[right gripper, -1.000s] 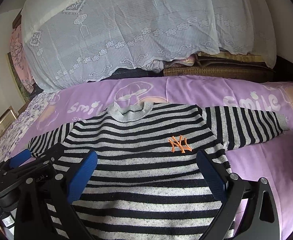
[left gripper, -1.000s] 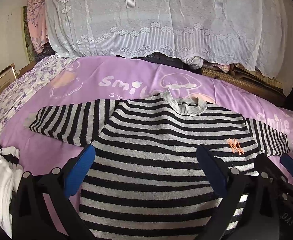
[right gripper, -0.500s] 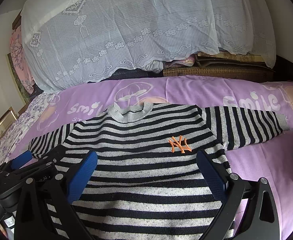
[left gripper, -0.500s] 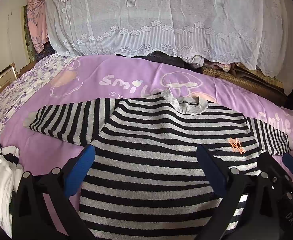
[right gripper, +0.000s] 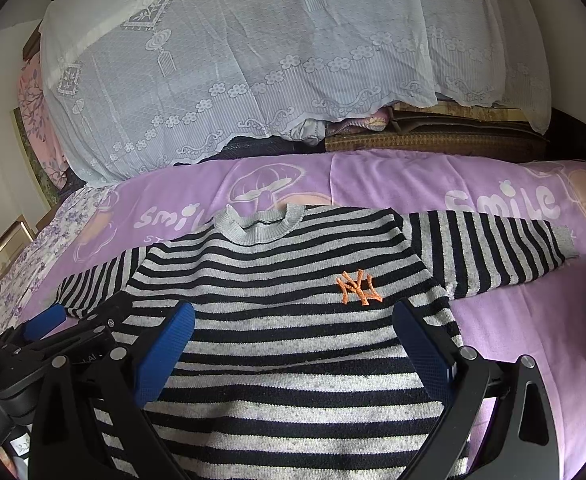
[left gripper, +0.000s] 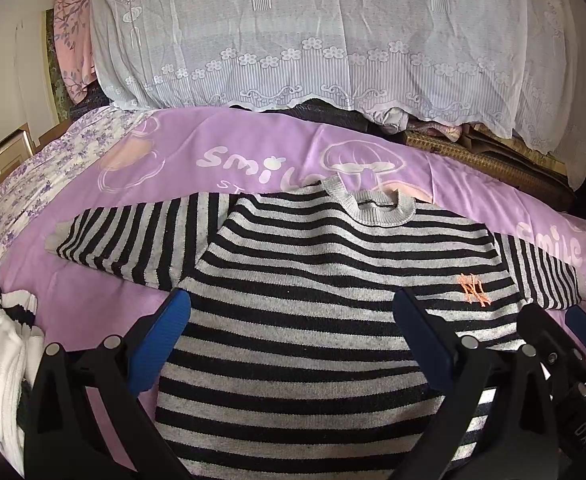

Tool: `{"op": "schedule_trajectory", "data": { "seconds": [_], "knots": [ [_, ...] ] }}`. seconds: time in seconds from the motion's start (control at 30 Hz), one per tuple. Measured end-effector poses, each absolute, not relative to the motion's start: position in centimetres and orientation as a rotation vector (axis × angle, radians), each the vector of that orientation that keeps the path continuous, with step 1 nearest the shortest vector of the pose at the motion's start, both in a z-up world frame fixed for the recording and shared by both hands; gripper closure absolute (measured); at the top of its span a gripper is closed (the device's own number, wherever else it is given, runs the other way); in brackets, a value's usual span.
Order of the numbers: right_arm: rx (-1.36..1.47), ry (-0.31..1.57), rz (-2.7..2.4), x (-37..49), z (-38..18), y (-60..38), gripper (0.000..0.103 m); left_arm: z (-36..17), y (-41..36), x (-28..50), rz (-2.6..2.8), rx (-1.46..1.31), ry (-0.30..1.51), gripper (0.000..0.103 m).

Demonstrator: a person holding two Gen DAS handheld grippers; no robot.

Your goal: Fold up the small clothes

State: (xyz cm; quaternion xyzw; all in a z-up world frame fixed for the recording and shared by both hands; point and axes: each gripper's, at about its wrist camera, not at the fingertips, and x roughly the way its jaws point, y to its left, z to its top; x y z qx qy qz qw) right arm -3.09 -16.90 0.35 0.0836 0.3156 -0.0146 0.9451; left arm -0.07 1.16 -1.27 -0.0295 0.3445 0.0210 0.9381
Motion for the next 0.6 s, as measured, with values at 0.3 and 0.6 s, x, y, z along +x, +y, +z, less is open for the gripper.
{"op": "schedule_trajectory", "data": {
  "seconds": [0.3, 0.6],
  "knots": [
    [0.169, 0.644, -0.03, -3.07, 0.31, -16.92, 0.003, -1.25, 0.87, 0.23, 0.044, -0.061, 0.711, 0.004],
    [0.17, 0.644, -0.029, -3.04, 0.3, -16.94, 0.003, -1.45, 0.77, 0.2, 0.045, -0.061, 0.715, 0.004]
  ]
}}
